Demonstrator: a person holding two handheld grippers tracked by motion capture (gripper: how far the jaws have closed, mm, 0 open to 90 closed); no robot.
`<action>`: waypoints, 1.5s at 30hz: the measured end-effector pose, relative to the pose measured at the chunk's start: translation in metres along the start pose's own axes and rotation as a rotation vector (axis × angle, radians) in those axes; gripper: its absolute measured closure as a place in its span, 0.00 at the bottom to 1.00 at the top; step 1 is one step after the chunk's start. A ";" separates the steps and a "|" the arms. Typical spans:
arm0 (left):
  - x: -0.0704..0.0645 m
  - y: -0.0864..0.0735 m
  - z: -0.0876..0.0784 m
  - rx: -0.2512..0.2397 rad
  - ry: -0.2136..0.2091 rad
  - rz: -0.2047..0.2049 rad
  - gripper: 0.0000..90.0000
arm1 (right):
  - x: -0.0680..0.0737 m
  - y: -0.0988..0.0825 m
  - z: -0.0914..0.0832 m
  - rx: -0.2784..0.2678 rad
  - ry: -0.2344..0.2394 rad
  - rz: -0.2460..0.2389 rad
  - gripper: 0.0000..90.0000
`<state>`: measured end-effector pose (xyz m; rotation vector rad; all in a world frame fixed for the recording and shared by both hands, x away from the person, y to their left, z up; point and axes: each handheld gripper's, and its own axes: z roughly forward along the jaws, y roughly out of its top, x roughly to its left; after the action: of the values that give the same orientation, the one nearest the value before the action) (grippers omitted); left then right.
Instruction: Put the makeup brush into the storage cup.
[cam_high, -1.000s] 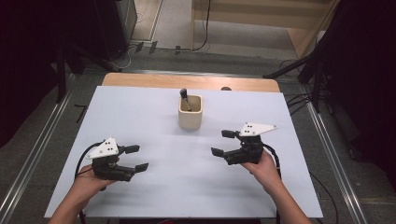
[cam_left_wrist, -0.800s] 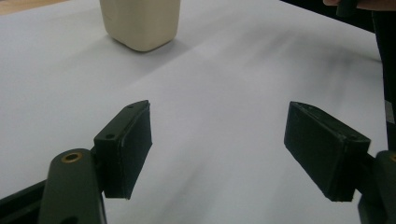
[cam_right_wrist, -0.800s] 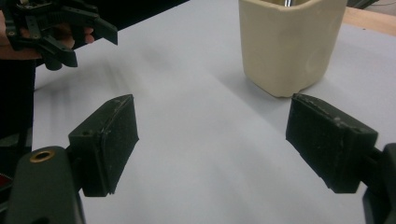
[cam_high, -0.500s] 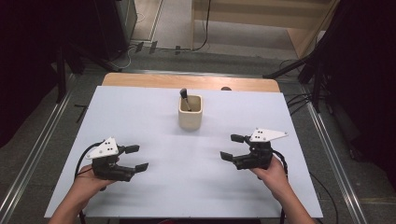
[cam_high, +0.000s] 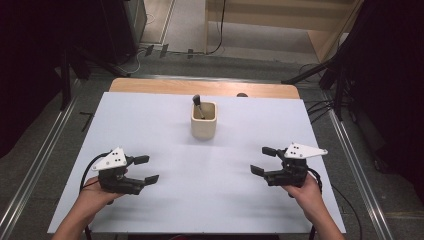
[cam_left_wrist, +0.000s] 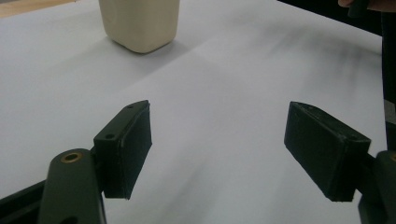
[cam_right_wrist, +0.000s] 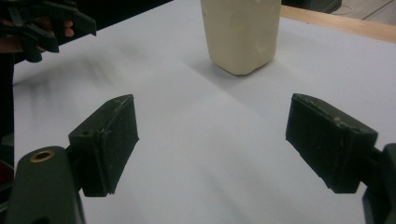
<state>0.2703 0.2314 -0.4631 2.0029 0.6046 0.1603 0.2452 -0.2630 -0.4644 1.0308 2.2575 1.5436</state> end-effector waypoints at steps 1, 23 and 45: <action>0.000 0.000 0.000 0.000 0.000 -0.001 0.27 | 0.000 -0.001 -0.001 0.002 0.000 -0.005 0.19; 0.001 0.000 -0.001 -0.005 0.008 0.004 0.27 | 0.002 -0.013 -0.014 0.019 -0.024 -0.042 0.19; 0.000 0.000 0.000 -0.001 0.004 0.004 0.27 | 0.002 -0.012 -0.012 0.020 -0.012 -0.038 0.20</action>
<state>0.2702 0.2317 -0.4628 2.0032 0.6024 0.1669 0.2319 -0.2733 -0.4697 0.9942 2.2751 1.4994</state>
